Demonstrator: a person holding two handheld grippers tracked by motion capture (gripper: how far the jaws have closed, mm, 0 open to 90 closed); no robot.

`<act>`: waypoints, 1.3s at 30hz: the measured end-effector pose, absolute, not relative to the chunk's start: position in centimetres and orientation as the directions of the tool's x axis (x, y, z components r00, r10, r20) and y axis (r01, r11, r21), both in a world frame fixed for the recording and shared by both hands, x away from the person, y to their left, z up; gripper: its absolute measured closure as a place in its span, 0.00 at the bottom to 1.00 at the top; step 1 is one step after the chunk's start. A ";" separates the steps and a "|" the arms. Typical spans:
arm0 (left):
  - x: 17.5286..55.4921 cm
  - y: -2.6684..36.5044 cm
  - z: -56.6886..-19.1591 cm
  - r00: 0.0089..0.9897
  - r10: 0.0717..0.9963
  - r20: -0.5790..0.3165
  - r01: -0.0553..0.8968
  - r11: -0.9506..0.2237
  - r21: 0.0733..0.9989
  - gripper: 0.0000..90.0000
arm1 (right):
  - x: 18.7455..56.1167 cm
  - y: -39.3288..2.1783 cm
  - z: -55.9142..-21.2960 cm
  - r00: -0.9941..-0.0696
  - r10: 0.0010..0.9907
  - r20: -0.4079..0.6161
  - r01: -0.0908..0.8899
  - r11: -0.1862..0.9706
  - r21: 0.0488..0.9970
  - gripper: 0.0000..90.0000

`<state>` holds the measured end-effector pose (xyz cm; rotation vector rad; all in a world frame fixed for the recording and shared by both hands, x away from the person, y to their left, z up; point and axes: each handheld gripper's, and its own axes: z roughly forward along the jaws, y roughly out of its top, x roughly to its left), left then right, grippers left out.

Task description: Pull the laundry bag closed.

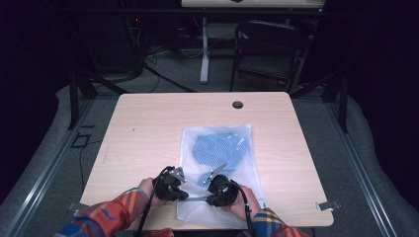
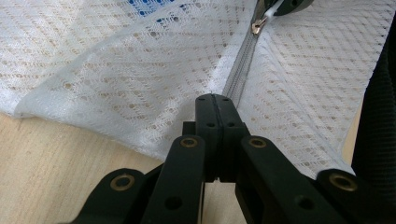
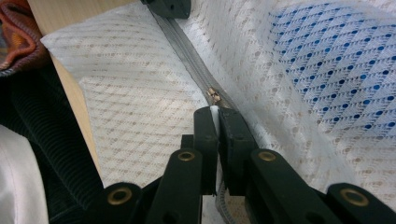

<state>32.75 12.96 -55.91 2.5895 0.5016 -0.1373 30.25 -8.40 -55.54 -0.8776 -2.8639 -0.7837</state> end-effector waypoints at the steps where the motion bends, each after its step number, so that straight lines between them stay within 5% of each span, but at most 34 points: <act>1: 32.7 13.0 -55.9 0.927 0.324 -0.188 0.375 -0.809 0.454 1.00 | 30.2 -8.5 -55.5 -0.839 0.512 0.185 0.535 0.713 0.454 0.97; 17: 32.7 12.8 -55.7 0.930 0.329 -0.166 0.369 -0.816 0.445 1.00 | 30.0 -9.3 -55.4 -0.836 0.518 0.180 0.539 0.717 0.443 0.97; 20: 32.6 12.5 -55.4 0.927 0.338 -0.165 0.374 -0.781 0.501 1.00 | 30.1 -9.3 -55.3 -0.834 0.523 0.175 0.541 0.717 0.439 0.97; 39: 32.3 9.8 -55.9 0.956 0.252 -0.152 0.294 -0.790 0.537 1.00 | 30.2 -8.9 -55.6 -0.836 0.517 0.184 0.541 0.720 0.435 0.96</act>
